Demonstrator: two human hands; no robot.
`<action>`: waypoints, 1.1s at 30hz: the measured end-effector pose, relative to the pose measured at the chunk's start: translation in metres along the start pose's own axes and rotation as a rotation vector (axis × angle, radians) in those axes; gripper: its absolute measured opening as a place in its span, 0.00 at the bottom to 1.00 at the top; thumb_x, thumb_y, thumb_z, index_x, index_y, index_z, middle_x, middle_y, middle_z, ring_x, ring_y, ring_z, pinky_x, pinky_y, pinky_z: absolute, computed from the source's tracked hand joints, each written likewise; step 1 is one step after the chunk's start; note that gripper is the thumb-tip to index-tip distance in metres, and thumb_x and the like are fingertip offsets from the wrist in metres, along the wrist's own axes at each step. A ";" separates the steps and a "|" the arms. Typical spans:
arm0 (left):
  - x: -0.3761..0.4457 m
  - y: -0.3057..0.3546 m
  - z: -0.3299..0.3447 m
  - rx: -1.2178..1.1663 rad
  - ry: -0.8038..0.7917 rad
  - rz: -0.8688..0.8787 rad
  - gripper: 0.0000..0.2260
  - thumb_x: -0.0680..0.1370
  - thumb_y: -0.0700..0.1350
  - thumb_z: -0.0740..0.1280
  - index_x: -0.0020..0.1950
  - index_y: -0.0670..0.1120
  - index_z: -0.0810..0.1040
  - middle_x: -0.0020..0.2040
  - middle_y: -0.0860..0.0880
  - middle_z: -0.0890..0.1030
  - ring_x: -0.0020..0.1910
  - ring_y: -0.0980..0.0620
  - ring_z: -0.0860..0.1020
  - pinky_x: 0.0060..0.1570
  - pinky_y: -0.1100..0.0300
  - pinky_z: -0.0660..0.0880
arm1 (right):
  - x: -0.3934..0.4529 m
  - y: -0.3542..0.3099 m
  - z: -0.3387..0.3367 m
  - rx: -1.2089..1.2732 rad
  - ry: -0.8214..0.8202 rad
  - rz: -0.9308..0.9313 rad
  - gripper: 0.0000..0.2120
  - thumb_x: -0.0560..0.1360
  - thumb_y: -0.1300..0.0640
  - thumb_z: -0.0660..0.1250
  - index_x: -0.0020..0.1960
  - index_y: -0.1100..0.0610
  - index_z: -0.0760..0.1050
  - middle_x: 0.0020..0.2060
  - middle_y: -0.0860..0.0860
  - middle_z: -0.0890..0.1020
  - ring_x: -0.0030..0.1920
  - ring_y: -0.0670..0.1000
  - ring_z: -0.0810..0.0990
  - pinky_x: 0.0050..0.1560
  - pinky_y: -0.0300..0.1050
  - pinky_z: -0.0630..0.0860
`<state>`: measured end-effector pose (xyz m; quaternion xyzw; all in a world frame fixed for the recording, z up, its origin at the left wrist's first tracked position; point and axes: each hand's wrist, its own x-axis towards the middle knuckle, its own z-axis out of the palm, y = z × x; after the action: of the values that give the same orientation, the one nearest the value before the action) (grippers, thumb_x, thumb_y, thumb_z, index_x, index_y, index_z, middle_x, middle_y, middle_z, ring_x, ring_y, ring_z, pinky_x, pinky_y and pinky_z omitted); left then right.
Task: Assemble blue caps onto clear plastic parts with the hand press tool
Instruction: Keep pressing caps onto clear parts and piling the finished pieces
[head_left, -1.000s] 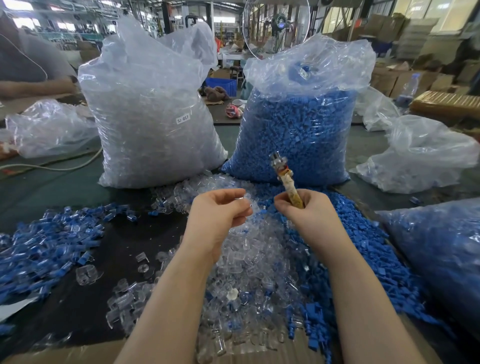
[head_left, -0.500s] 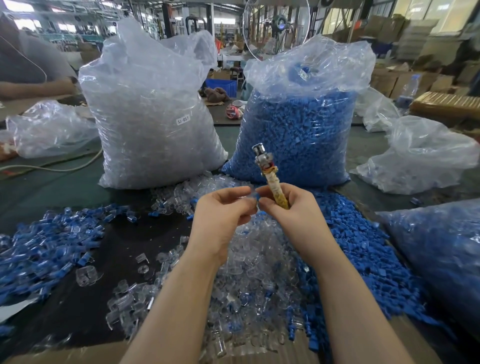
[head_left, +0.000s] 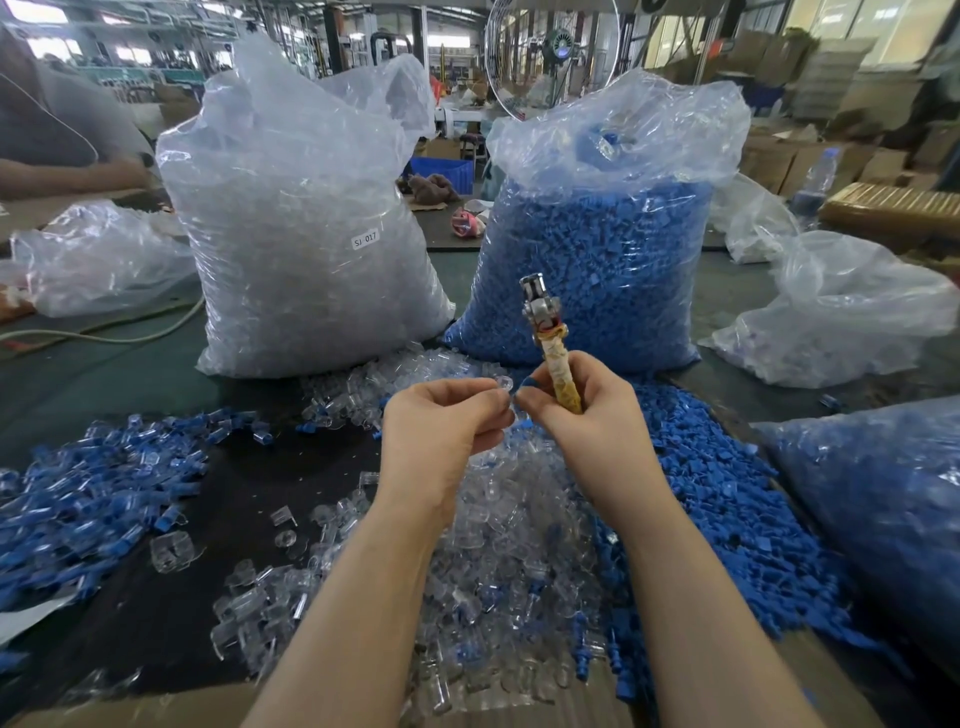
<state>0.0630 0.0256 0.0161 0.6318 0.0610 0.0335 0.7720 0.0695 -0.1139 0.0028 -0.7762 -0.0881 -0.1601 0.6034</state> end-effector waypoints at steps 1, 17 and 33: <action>0.000 0.000 0.000 0.000 -0.003 0.000 0.02 0.73 0.36 0.74 0.43 0.42 0.83 0.37 0.44 0.86 0.38 0.51 0.85 0.37 0.63 0.80 | 0.000 0.000 0.001 0.004 0.003 -0.012 0.09 0.74 0.59 0.72 0.41 0.50 0.74 0.28 0.41 0.75 0.29 0.40 0.70 0.33 0.31 0.69; -0.004 0.005 0.006 -0.052 -0.029 0.024 0.03 0.73 0.34 0.74 0.42 0.41 0.83 0.36 0.46 0.85 0.36 0.52 0.85 0.36 0.65 0.80 | -0.003 0.001 0.011 -0.036 0.153 -0.092 0.05 0.75 0.59 0.71 0.42 0.56 0.76 0.31 0.49 0.78 0.33 0.47 0.74 0.37 0.47 0.74; -0.001 0.000 0.006 0.175 0.129 0.222 0.04 0.71 0.38 0.76 0.42 0.45 0.84 0.36 0.49 0.85 0.37 0.53 0.84 0.44 0.57 0.82 | 0.000 -0.003 0.003 -0.088 -0.028 -0.051 0.03 0.76 0.60 0.69 0.44 0.53 0.78 0.29 0.43 0.77 0.28 0.41 0.70 0.31 0.33 0.67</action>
<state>0.0627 0.0195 0.0171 0.6961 0.0429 0.1538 0.7000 0.0692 -0.1105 0.0047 -0.8017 -0.1092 -0.1682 0.5630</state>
